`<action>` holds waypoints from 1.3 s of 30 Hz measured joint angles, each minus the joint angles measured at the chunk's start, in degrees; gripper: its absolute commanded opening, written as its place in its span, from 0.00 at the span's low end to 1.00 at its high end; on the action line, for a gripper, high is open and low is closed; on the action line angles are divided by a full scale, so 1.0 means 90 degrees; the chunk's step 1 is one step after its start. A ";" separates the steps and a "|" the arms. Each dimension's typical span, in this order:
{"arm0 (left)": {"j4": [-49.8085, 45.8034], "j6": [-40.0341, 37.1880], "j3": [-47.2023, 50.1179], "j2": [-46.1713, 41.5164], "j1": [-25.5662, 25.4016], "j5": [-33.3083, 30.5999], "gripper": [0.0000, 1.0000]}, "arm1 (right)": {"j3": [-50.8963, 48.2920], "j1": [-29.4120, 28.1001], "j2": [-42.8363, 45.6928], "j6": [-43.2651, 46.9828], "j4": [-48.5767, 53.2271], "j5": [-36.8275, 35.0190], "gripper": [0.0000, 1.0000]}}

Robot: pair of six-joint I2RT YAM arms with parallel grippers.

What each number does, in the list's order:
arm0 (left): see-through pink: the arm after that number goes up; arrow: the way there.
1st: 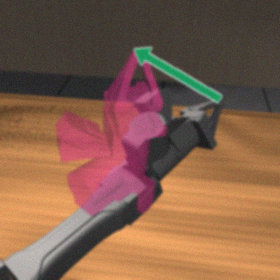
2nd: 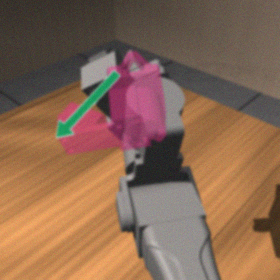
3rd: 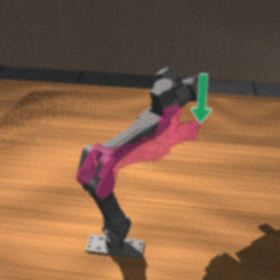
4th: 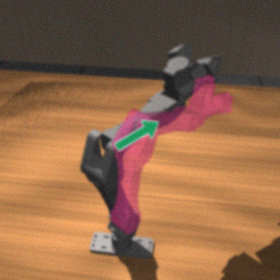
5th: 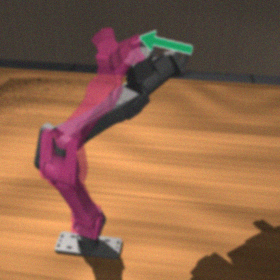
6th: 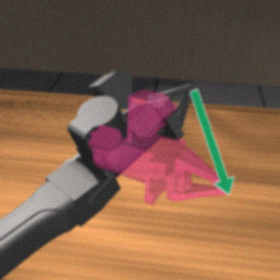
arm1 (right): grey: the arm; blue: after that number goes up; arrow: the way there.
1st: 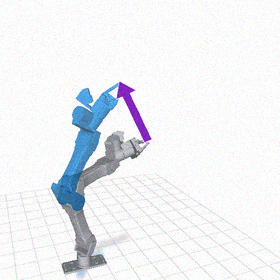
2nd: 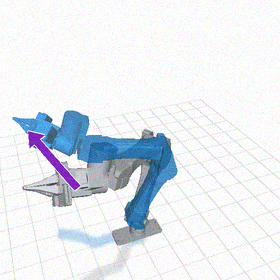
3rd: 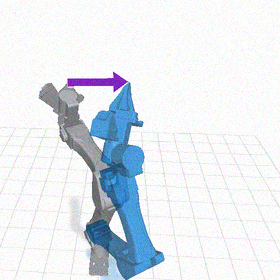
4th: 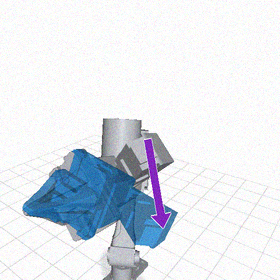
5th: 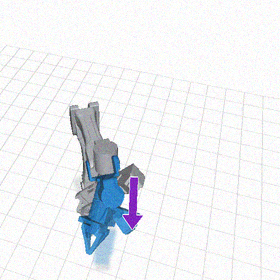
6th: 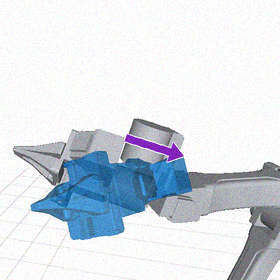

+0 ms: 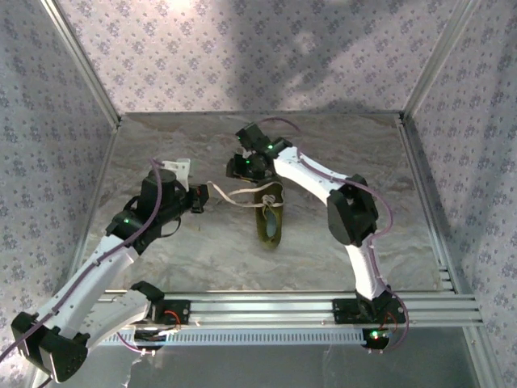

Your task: Tie the shoes

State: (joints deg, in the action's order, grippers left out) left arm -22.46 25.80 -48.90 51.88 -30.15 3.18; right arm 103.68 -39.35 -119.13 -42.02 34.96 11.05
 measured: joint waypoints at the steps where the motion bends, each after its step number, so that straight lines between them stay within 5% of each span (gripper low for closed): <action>1: -0.0002 0.0027 -0.0002 0.0063 -0.0012 0.0000 0.00 | -0.0333 0.0092 0.0248 0.0036 -0.0063 -0.0170 0.48; 7: -0.0192 0.0097 -0.0381 0.0763 -0.0126 0.0005 0.00 | -0.1979 0.0636 0.1775 0.0294 -0.0427 -0.1078 0.44; 16: -0.0597 -0.0379 -0.1756 0.2174 -0.0333 0.0041 0.00 | -0.4167 0.0928 0.3538 0.1168 -0.1282 -0.1430 0.44; 39: -0.1022 -0.3480 -0.4403 0.4857 -0.0362 -0.0163 0.00 | -0.5095 0.1511 0.4631 0.1498 -0.1579 -0.1464 0.43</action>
State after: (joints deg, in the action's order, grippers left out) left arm -31.66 -5.52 -88.53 95.59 -33.41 1.72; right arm 57.82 -25.76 -77.45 -28.53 20.75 -2.13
